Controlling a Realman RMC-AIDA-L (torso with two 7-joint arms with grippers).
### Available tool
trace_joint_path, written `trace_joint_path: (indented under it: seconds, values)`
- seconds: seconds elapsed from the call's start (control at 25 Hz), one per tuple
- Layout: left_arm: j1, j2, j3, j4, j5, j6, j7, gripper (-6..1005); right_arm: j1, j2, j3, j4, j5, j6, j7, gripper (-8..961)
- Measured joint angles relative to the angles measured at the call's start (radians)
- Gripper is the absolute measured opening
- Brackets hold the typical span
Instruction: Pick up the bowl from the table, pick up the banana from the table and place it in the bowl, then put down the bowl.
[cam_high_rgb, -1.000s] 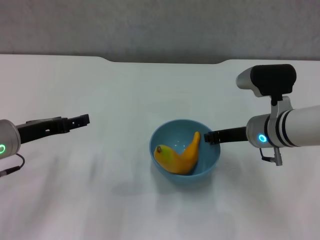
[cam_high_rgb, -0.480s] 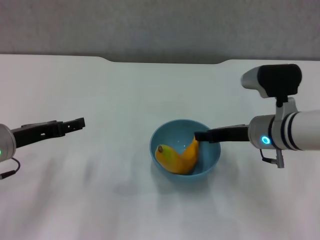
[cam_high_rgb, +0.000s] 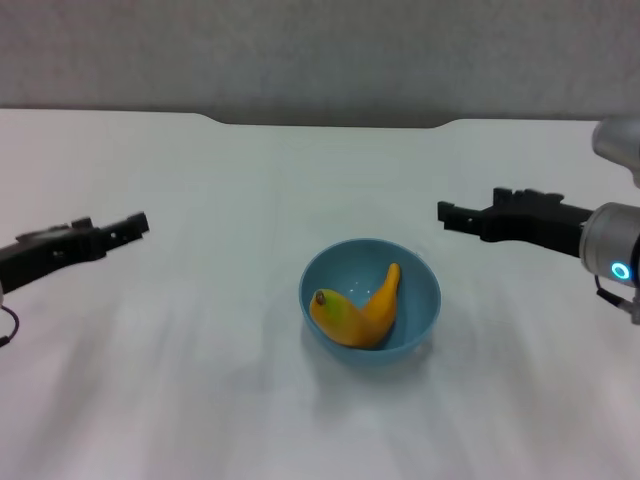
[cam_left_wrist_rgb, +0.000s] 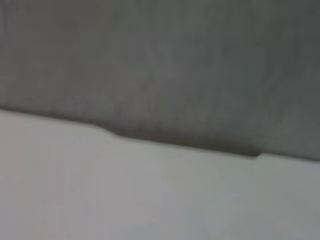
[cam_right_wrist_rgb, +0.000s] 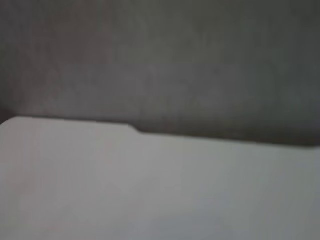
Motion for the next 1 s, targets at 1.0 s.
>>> trace_joint_path:
  seconds: [1.0]
  values:
    - [0.058,-0.010,0.336,0.406,-1.381,-0.094,1.499,893,-0.027,0.007,-0.011,-0.561,1.376,0.347,-1.441,881]
